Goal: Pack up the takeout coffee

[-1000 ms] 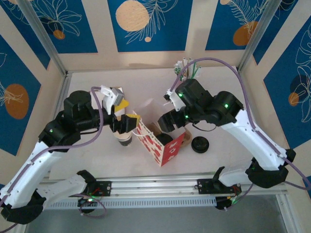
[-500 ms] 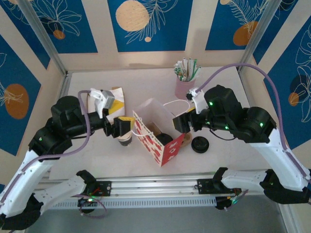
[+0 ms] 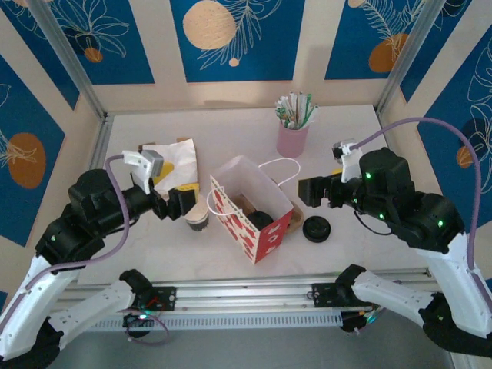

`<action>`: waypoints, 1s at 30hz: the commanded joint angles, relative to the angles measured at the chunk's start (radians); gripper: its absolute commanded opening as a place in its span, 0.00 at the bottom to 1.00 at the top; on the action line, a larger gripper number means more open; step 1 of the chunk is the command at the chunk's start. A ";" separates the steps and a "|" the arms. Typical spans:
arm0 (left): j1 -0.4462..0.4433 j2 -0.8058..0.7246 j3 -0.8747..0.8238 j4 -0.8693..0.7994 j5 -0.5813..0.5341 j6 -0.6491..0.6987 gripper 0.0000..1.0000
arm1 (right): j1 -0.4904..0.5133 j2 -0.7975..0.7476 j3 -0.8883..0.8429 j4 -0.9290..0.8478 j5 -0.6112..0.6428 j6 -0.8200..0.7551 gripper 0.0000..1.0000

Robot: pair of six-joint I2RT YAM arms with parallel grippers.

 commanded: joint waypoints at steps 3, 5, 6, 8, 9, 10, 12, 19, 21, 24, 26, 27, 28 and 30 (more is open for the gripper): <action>-0.010 -0.025 -0.052 -0.012 -0.148 -0.041 0.97 | -0.084 -0.018 -0.061 0.027 -0.012 0.011 0.99; -0.010 -0.027 -0.066 -0.025 -0.206 -0.043 0.97 | -0.134 -0.019 -0.082 0.032 -0.049 0.009 0.99; -0.010 -0.027 -0.073 -0.032 -0.235 -0.046 1.00 | -0.156 -0.019 -0.090 0.033 -0.064 0.011 0.99; -0.010 -0.028 -0.088 -0.046 -0.297 -0.050 1.00 | -0.214 -0.019 -0.109 0.040 -0.115 0.012 0.99; -0.009 -0.032 -0.095 -0.050 -0.316 -0.054 1.00 | -0.241 -0.018 -0.117 0.041 -0.134 0.015 0.99; -0.009 -0.038 -0.103 -0.053 -0.336 -0.058 1.00 | -0.275 -0.015 -0.127 0.042 -0.161 0.019 0.99; -0.009 -0.051 -0.118 -0.057 -0.365 -0.063 1.00 | -0.346 -0.012 -0.147 0.047 -0.222 0.022 0.99; -0.009 -0.106 -0.171 -0.087 -0.434 -0.096 1.00 | -0.578 -0.007 -0.241 0.090 -0.438 0.031 0.99; -0.009 -0.121 -0.187 -0.090 -0.445 -0.106 1.00 | -0.606 -0.005 -0.259 0.100 -0.457 0.033 0.99; -0.007 -0.138 -0.210 -0.094 -0.462 -0.121 1.00 | -0.616 -0.003 -0.282 0.116 -0.453 0.039 0.99; -0.007 -0.141 -0.225 -0.095 -0.468 -0.130 1.00 | -0.620 -0.002 -0.294 0.124 -0.454 0.045 0.99; -0.007 -0.142 -0.232 -0.095 -0.466 -0.134 1.00 | -0.623 -0.004 -0.301 0.126 -0.459 0.048 0.99; -0.007 -0.140 -0.240 -0.093 -0.466 -0.139 1.00 | -0.625 -0.005 -0.305 0.130 -0.460 0.054 0.99; -0.005 -0.135 -0.251 -0.091 -0.465 -0.148 1.00 | -0.626 -0.005 -0.316 0.140 -0.463 0.063 0.99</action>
